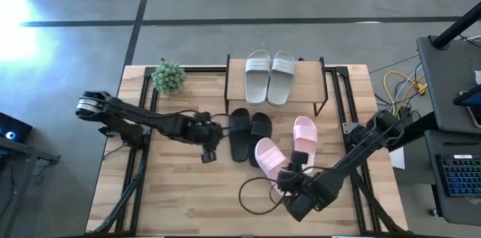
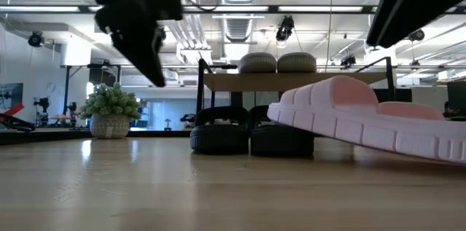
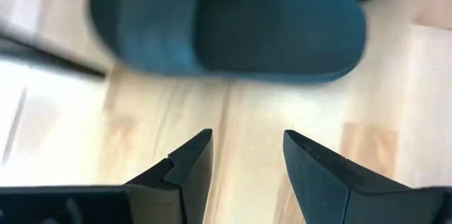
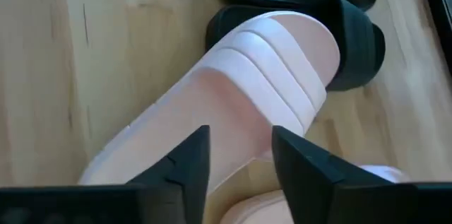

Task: Pick and place slides into the shelf
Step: Move the left pink slipper to the top right of the table

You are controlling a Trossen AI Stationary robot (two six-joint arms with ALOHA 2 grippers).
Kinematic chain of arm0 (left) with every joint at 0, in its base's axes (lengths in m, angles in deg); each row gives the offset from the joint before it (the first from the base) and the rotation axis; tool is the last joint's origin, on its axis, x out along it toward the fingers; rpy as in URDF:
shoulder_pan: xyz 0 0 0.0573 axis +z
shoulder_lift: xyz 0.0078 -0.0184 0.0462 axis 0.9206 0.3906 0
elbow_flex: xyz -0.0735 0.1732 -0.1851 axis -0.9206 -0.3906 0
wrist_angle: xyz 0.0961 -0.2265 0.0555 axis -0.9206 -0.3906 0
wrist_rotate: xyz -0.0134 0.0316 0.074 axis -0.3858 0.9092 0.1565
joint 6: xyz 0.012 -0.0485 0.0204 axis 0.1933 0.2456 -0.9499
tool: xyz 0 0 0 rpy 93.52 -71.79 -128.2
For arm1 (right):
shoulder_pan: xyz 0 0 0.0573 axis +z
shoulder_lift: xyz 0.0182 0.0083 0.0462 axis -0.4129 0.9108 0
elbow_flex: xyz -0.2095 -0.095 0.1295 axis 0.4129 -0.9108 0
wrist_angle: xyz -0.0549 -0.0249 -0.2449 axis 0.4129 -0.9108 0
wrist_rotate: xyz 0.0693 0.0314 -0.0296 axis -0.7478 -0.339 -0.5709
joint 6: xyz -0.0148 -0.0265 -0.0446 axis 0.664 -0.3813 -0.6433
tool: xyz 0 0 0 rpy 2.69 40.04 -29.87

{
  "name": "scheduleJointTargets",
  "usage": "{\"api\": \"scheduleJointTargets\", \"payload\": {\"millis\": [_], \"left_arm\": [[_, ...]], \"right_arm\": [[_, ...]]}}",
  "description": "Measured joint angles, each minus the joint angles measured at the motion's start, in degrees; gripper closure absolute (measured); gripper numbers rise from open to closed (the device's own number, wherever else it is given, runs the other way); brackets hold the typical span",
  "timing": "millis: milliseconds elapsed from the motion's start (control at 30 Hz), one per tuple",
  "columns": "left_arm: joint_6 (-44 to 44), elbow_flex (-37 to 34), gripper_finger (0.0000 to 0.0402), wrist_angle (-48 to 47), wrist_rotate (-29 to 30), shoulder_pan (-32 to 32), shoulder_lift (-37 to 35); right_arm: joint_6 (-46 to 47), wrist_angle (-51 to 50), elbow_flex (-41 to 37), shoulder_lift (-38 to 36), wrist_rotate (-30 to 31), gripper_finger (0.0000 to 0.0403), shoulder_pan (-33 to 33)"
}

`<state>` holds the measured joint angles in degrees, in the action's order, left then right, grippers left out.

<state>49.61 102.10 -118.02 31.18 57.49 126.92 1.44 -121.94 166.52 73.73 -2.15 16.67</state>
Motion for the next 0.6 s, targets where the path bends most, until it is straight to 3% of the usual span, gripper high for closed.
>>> {"api": "scheduleJointTargets", "payload": {"millis": [333, 600], "left_arm": [[11.1, -13.0, 0.0242, 1.2, 3.6, 0.0, -13.7], [12.3, -14.9, 0.0242, 1.6, 3.8, 0.0, -17.5]], "right_arm": [[-10.1, 0.4, -0.2, 3.1, 1.4, 0.0191, -4.7], [-13.5, 1.8, -0.5, 4.4, -0.4, 0.0201, -7.8]]}}
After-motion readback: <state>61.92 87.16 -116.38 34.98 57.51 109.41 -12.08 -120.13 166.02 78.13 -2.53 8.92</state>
